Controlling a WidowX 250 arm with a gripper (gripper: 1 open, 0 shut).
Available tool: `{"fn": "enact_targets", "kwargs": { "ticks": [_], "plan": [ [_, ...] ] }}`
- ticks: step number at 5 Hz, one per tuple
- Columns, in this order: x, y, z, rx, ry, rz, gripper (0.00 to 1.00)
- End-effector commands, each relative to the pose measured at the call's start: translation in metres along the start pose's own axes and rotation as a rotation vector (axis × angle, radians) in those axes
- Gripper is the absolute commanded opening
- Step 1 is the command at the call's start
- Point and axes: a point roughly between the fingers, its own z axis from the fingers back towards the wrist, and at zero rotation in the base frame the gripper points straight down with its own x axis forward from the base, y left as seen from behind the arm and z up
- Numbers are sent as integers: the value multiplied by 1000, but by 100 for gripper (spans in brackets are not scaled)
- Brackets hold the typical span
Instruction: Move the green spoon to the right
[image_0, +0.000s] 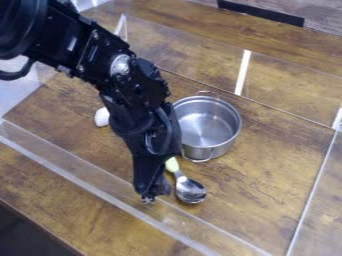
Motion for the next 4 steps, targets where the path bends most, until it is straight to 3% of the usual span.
{"fn": "enact_targets", "kwargs": {
  "ticks": [1,2,4],
  "plan": [
    [-15,-22,-15,-107,59,-14,100],
    [-4,-25,-13,-138,48,-95,0],
    [3,-24,-3,-173,54,-48,0]
  ]
}}
